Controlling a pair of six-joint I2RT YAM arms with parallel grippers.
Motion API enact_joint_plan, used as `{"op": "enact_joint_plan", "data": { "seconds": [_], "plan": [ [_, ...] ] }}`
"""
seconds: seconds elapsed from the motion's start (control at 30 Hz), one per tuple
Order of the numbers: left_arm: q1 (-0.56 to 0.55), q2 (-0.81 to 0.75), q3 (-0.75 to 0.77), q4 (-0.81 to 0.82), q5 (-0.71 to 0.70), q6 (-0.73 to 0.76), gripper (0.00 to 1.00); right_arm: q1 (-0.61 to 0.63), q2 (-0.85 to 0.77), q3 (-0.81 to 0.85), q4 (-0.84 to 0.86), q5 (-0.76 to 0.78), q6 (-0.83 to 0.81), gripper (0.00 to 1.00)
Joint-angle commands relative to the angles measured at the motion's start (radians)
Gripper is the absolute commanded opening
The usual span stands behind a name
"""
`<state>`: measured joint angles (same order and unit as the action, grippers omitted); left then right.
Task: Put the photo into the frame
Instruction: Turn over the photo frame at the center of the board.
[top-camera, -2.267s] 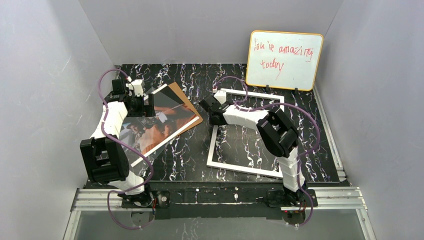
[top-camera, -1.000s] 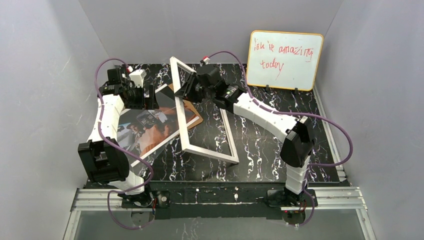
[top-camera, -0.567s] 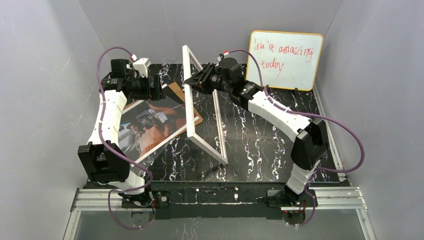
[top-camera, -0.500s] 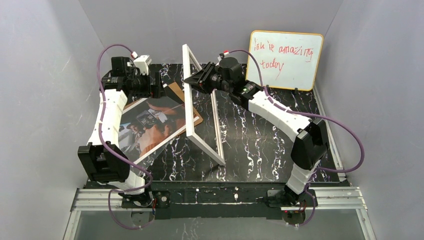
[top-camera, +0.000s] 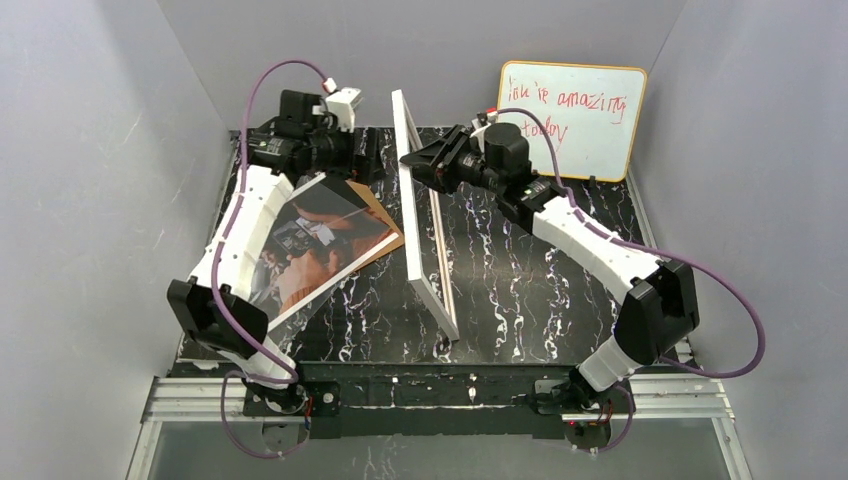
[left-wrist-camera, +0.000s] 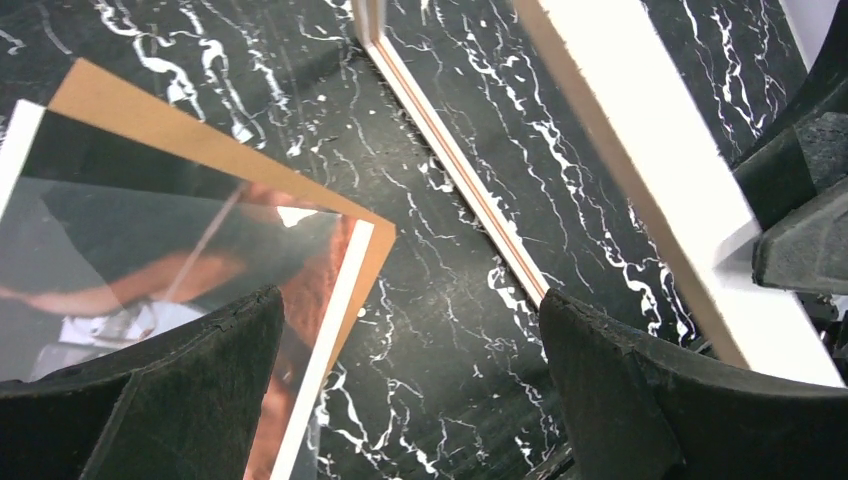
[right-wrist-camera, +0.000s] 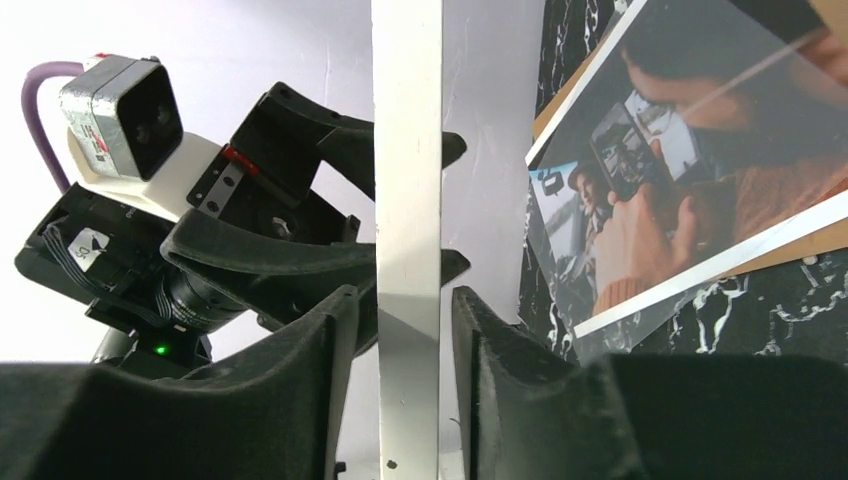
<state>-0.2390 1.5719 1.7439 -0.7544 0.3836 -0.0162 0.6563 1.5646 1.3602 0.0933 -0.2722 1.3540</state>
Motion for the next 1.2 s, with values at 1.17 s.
{"op": "enact_joint_plan", "data": {
  "seconds": [1.17],
  "plan": [
    [-0.242, 0.38, 0.329, 0.034, -0.156, -0.071, 0.98, -0.128, -0.013, 0.451, -0.875, -0.115, -0.651, 0.74]
  ]
}}
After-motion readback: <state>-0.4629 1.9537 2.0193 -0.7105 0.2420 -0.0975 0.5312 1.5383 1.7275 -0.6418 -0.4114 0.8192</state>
